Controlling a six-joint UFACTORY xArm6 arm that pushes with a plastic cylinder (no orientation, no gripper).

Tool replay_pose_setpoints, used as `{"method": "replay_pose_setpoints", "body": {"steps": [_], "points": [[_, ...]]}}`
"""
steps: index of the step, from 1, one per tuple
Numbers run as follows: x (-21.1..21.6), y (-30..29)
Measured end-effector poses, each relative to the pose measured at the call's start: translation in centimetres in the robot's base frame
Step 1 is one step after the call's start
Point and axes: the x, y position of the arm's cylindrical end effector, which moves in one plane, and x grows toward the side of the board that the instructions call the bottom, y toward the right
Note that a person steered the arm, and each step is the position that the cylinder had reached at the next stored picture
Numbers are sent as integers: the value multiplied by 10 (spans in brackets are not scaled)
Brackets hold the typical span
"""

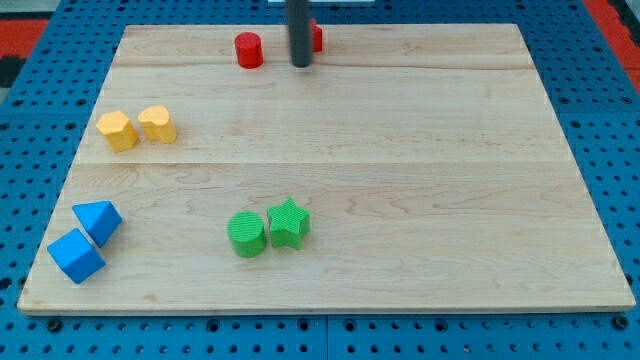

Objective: Nudge the red blocks bottom left a bit

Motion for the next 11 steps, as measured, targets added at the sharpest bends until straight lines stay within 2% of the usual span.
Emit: {"method": "replay_pose_setpoints", "body": {"steps": [1,2,3,4,5,7,8,9,11], "points": [[-33,67],[-70,57],[-70,-7],[-71,-98],[-57,-124],[-69,-66],[-60,31],[-62,-5],[-55,-137]]}}
